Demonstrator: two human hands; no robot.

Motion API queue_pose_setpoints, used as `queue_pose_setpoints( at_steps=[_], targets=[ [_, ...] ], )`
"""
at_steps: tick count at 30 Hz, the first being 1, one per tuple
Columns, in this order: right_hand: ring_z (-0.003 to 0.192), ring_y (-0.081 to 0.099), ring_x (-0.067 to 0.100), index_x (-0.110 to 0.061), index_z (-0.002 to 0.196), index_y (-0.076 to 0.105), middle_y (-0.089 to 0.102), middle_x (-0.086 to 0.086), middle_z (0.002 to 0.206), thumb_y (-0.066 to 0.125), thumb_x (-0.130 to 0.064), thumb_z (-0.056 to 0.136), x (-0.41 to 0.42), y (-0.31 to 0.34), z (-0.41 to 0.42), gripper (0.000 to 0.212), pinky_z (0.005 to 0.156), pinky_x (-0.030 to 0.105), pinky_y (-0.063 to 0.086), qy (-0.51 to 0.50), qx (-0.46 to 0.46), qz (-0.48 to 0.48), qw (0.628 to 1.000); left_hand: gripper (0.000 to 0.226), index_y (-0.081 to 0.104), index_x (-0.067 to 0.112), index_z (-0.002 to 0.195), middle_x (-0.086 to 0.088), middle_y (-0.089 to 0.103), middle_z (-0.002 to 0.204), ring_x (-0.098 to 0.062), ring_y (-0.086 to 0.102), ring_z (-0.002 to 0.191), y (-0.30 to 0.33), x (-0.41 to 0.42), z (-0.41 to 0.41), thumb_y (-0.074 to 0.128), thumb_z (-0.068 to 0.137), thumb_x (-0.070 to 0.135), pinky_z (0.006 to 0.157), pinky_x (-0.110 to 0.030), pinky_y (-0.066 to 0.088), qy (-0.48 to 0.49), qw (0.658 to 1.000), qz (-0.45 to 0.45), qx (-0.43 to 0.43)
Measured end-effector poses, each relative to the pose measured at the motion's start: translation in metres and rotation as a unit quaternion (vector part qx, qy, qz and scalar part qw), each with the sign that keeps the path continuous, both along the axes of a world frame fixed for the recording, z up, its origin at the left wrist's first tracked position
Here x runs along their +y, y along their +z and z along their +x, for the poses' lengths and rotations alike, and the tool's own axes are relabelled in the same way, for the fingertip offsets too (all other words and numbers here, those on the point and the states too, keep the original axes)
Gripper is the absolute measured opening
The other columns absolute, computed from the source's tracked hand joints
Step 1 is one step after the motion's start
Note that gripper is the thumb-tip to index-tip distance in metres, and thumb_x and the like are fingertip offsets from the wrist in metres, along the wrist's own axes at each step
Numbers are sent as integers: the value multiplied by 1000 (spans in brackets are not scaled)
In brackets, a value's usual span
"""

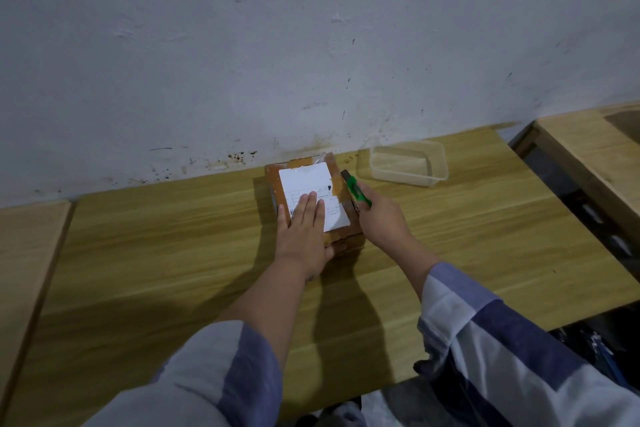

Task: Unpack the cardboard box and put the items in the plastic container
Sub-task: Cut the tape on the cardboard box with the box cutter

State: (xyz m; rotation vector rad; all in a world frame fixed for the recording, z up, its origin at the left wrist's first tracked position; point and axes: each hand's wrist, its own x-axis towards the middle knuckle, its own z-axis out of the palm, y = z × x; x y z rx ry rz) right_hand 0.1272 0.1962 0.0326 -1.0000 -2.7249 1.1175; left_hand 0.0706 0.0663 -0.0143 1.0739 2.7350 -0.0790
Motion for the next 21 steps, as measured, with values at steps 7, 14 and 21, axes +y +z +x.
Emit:
queue_pose_setpoints(
  at_steps=[7, 14, 21],
  targets=[
    [97, 62, 33, -27, 148, 19, 65, 16, 111, 40, -13, 94, -8, 8, -7, 60, 69, 34, 45, 75, -97, 112, 986, 83, -11, 13, 151, -6, -19, 159, -22, -19, 146, -2, 0, 2, 41, 96, 48, 116, -53, -7, 15, 1000, 1, 1],
    [94, 63, 32, -33, 148, 11, 64, 16, 107, 40, -4, 89, -26, 7, 20, 72, 70, 37, 46, 80, -137, 141, 977, 79, -12, 13, 151, -5, -19, 159, -21, -20, 146, -1, 0, 4, 40, 98, 41, 116, -52, -9, 30, 1000, 1, -4],
    [94, 62, 30, -36, 148, 6, 62, 14, 106, 41, -3, 89, -33, 12, 44, 76, 67, 35, 43, 88, -156, 172, 969, 82, -8, 13, 152, -4, -17, 160, -20, -18, 146, -1, 0, 4, 36, 96, 54, 116, -51, -8, 29, 1000, 1, -3]
  ],
)
